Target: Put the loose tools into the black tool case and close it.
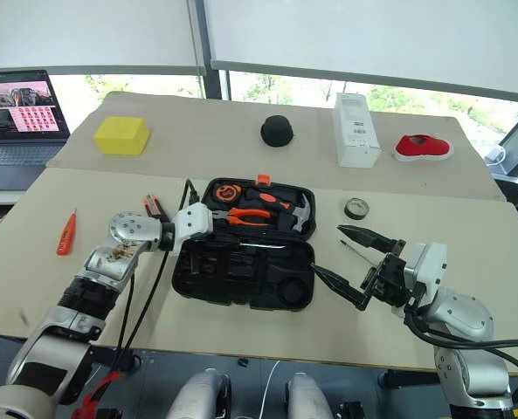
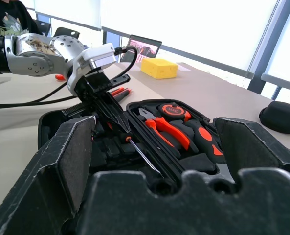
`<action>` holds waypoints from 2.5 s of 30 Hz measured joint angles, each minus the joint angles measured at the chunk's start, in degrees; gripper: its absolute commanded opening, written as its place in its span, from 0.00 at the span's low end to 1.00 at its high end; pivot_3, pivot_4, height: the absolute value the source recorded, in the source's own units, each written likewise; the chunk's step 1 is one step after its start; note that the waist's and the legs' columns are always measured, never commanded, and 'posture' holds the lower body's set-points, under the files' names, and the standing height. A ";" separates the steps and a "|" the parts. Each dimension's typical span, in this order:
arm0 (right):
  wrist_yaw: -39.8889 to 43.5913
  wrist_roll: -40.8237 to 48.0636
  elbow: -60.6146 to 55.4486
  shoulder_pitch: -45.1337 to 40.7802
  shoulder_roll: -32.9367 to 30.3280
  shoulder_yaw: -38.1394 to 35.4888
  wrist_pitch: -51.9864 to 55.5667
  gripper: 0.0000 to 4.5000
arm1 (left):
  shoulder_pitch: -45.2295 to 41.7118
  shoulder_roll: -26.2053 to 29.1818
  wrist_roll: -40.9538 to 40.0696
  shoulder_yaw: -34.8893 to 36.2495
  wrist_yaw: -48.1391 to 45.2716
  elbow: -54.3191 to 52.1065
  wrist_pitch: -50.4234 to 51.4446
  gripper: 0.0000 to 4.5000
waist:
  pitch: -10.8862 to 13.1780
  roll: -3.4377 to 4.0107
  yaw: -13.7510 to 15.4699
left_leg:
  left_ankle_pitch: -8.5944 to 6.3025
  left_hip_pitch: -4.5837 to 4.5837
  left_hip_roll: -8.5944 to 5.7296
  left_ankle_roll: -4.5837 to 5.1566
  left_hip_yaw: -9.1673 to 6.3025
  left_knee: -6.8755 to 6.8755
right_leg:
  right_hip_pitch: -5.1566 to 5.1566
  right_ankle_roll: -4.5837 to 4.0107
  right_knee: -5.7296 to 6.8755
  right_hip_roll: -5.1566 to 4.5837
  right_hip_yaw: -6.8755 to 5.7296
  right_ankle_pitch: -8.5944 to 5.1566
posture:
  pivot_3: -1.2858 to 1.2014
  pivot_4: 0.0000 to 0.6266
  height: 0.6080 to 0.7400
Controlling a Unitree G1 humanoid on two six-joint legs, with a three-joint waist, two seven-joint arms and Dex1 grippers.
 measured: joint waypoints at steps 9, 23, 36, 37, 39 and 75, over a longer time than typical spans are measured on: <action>-1.45 0.04 -1.21 2.06 0.45 -0.02 0.32 1.00 | 0.13 -1.72 -1.02 1.02 0.98 -0.48 5.92 0.17 | -0.05 0.09 -0.05 | 0.00 0.52 0.00 0.00 -0.04 -0.01 | 0.53 0.01 -0.05 -0.01 -0.02 -0.01 | 0.52 0.24 1.00; 4.28 -2.30 9.45 24.38 -1.33 -17.72 -5.53 1.00 | 32.01 15.27 -28.27 29.53 -14.79 -20.88 6.64 0.99 | -0.16 0.45 -1.03 | -0.12 0.73 0.12 0.11 0.04 -0.28 | 0.57 -0.02 -0.19 -0.23 0.02 -0.20 | 0.52 0.24 1.00; 5.51 -5.36 16.51 17.82 -7.78 -18.19 -5.38 1.00 | 44.82 13.04 -35.19 34.71 -13.13 -34.37 3.75 0.99 | -0.22 0.60 -1.52 | -0.12 1.13 0.20 0.11 0.04 -0.40 | 0.78 -0.41 -0.23 -0.36 0.34 -0.37 | 0.52 0.24 1.00; 4.85 -6.22 17.30 14.78 -10.73 -17.18 -2.01 1.00 | 44.85 13.04 -36.38 33.97 -12.53 -36.15 5.06 0.99 | -0.24 0.64 -1.61 | -0.12 1.16 0.19 0.12 0.06 -0.42 | 0.77 -0.32 -0.22 -0.31 0.34 -0.33 | 0.52 0.24 1.00; 3.79 -6.84 18.26 11.64 -13.88 -15.59 2.97 1.00 | 44.41 13.04 -37.05 32.19 -12.10 -38.31 6.54 0.99 | -0.23 0.65 -1.55 | -0.11 1.12 0.11 0.12 0.09 -0.48 | 0.72 -0.18 -0.22 -0.21 0.32 -0.25 | 0.52 0.24 1.00; 8.16 -9.50 5.26 -32.05 -13.99 20.66 34.87 0.23 | 47.73 12.06 -36.70 33.19 -8.96 -35.47 5.32 1.00 | -0.07 0.59 -2.13 | -0.11 0.42 0.16 0.11 -0.03 -0.61 | -0.14 -0.12 -0.14 -0.23 0.26 -0.24 | 0.52 0.24 1.00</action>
